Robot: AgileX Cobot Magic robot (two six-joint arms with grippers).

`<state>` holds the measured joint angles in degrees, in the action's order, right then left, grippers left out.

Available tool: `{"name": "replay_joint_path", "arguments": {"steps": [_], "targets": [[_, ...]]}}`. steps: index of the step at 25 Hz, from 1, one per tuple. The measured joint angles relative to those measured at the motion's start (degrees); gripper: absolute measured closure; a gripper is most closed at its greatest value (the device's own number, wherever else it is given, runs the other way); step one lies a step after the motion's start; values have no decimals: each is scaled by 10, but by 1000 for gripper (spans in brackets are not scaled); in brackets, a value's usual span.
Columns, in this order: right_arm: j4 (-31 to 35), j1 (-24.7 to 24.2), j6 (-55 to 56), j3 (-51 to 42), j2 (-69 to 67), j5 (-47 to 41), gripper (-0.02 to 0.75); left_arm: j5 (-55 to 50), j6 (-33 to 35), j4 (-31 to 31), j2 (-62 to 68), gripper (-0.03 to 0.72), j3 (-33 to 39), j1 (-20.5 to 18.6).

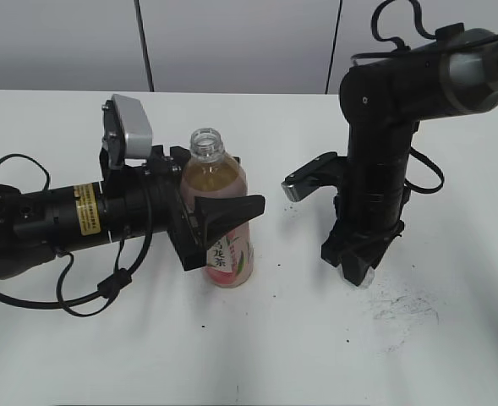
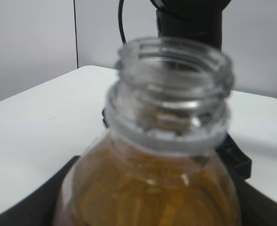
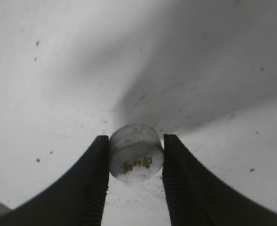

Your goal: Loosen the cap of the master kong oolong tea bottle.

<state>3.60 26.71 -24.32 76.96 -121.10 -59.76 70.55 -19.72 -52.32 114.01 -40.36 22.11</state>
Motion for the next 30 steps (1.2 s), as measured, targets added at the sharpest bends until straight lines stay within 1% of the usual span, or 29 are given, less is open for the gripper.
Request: {"name": "replay_joint_path", "arguments": {"steps": [3,7,10,12,16,17,18,22,30], "targets": [[-23,0,20,0,0,31,469,0,0,0,0,243,0,0],[-33,0,26,0,0,38,466,0,0,0,0,243,0,0],[-29,0,27,0,0,39,437,0,0,0,0,243,0,0],[-33,0,27,0,0,39,381,0,0,0,0,243,0,0],[-27,0,28,0,0,39,190,0,0,0,0,243,0,0],[-27,0,28,0,0,40,160,0,0,0,0,243,0,0],[-26,0,28,0,0,39,149,0,0,0,0,243,0,0],[-26,0,43,0,0,40,160,0,0,0,0,243,0,0],[-25,0,51,0,0,40,162,-9,0,-2,0,211,0,0]]}}
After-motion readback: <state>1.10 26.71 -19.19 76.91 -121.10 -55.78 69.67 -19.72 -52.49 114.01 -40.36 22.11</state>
